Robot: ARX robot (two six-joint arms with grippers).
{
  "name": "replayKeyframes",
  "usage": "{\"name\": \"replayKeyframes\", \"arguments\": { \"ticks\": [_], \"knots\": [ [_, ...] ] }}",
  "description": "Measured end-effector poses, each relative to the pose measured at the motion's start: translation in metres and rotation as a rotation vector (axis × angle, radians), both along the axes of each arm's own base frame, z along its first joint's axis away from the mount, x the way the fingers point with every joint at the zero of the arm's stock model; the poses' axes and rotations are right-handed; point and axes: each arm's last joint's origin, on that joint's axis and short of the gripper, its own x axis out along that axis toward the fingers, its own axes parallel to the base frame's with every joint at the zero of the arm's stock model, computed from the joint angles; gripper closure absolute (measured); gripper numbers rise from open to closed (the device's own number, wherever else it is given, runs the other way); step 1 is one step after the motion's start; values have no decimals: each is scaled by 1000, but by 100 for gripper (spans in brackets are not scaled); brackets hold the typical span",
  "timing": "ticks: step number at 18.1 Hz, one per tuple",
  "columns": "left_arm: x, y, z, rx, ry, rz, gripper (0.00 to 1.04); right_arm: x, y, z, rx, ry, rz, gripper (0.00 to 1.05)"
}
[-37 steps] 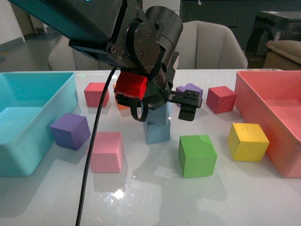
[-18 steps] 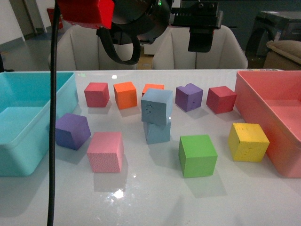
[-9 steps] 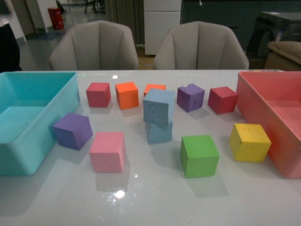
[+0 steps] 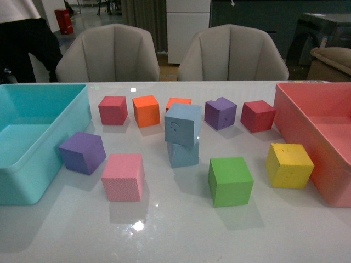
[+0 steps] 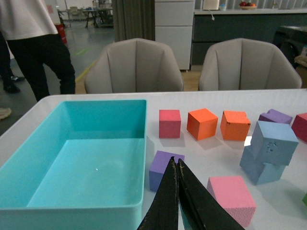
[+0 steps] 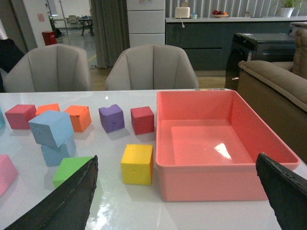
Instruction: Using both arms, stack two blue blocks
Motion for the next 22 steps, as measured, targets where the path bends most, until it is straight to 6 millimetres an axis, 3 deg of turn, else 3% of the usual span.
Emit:
{"name": "replayKeyframes", "arguments": {
  "ticks": [6, 9, 22],
  "knots": [
    [-23, 20, -10, 0, 3, 19, 103, 0, 0, 0, 0, 0, 0, 6],
    [-29, 19, -19, 0, 10, -5, 103, 0, 0, 0, 0, 0, 0, 6],
    [-52, 19, -15, 0, -17, -4, 103, 0, 0, 0, 0, 0, 0, 6]
  ]
}}
